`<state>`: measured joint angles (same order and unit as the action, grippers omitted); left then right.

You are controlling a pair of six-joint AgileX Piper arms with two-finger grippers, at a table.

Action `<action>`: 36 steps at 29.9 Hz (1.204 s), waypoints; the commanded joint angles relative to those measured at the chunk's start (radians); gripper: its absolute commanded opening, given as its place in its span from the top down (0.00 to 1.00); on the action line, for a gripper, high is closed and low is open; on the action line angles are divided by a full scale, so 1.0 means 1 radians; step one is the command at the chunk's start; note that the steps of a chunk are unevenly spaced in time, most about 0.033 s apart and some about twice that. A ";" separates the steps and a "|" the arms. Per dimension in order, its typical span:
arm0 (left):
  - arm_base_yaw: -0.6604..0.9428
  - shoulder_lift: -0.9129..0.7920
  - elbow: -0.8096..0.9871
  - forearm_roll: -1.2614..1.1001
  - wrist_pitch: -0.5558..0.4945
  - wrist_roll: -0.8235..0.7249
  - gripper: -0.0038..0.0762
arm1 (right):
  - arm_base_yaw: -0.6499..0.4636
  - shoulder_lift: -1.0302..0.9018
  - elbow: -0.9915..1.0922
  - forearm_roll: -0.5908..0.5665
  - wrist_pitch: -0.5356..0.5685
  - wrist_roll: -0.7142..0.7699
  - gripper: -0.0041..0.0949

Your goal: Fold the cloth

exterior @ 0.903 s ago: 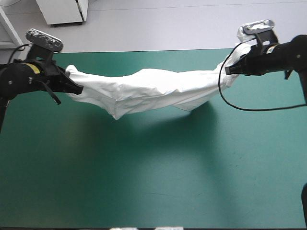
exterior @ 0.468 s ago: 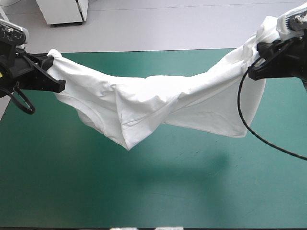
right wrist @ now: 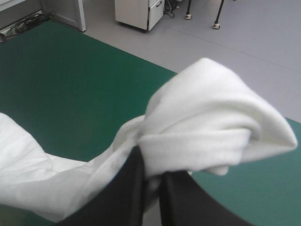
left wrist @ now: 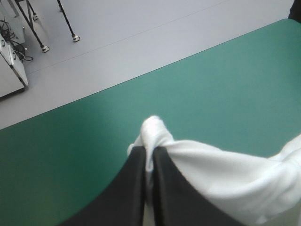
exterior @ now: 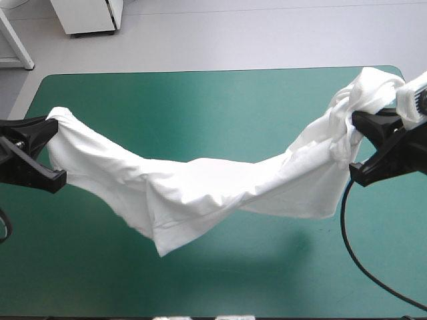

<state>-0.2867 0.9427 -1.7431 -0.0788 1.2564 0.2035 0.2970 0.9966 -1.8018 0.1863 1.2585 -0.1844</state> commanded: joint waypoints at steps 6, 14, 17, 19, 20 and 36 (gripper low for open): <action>-0.011 -0.072 0.056 -0.011 0.032 -0.119 0.96 | 0.010 -0.077 0.132 0.000 -0.009 0.058 0.97; -0.011 -0.049 0.370 -0.027 0.030 -0.166 0.96 | 0.010 -0.007 0.365 -0.030 -0.011 0.090 0.97; -0.011 0.006 0.440 0.017 0.023 -0.166 0.96 | 0.010 0.072 0.387 -0.054 -0.050 0.086 0.98; -0.009 0.056 0.457 0.064 -0.001 -0.166 0.96 | 0.010 0.123 0.387 -0.072 -0.093 0.084 0.98; -0.009 0.088 0.461 0.079 -0.020 -0.166 0.96 | 0.010 0.155 0.384 -0.077 -0.119 0.084 0.98; 0.010 0.644 0.354 0.146 -0.500 -0.103 0.96 | 0.006 0.654 0.171 -0.221 -0.371 0.065 0.98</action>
<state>-0.2908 1.5579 -1.3192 0.0604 0.8635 0.0983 0.3066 1.6283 -1.5245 0.0156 0.9495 -0.1098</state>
